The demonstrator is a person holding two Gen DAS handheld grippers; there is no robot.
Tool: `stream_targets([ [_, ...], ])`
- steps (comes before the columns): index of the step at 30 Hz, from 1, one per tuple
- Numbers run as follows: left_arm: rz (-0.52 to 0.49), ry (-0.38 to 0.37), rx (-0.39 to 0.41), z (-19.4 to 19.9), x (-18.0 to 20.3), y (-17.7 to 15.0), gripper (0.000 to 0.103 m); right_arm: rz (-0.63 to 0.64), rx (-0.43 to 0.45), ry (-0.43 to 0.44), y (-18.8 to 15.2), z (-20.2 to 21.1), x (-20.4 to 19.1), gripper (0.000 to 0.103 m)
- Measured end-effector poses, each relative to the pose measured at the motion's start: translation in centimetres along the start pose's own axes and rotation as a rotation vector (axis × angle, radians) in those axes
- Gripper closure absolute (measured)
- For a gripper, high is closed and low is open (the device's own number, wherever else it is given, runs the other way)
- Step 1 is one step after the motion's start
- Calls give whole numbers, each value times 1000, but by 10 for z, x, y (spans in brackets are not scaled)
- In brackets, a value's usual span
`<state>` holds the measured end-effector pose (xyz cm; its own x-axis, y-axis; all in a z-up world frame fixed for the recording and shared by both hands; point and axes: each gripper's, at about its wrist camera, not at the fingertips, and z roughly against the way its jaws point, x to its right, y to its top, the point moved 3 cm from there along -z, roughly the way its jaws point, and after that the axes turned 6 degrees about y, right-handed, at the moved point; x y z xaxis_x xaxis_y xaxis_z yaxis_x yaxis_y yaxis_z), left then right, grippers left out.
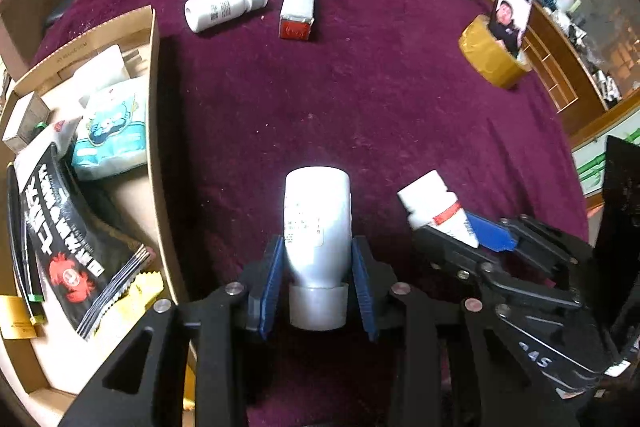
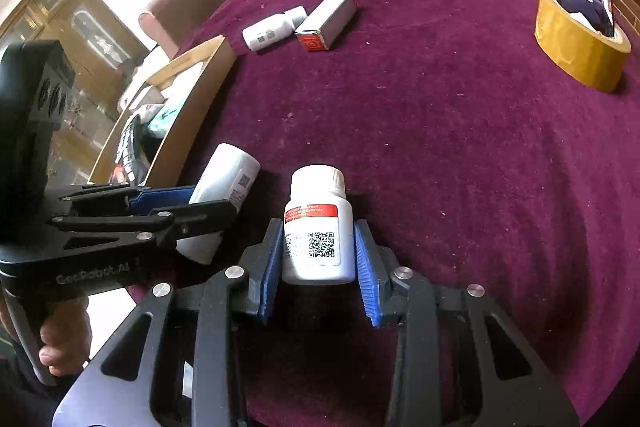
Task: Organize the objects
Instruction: 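Carry both white pill bottles over the cardboard tray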
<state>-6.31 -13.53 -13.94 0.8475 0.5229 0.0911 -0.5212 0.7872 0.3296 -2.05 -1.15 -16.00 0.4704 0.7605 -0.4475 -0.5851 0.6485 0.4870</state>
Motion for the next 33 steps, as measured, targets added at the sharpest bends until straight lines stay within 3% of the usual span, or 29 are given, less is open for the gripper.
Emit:
stream_targets([
  [9, 102, -47, 99, 64, -40, -13, 70, 67, 42, 38, 4, 18, -40, 69],
  [17, 249, 0, 158, 103, -118, -36, 70, 201, 46, 158, 13, 13, -114, 69],
  [25, 399, 59, 166, 94, -194, -38, 70, 377, -52, 247, 6, -29, -189, 69],
  [33, 446, 56, 121, 66, -223, -36, 70, 430, -185, 285, -5, -83, -218, 69],
])
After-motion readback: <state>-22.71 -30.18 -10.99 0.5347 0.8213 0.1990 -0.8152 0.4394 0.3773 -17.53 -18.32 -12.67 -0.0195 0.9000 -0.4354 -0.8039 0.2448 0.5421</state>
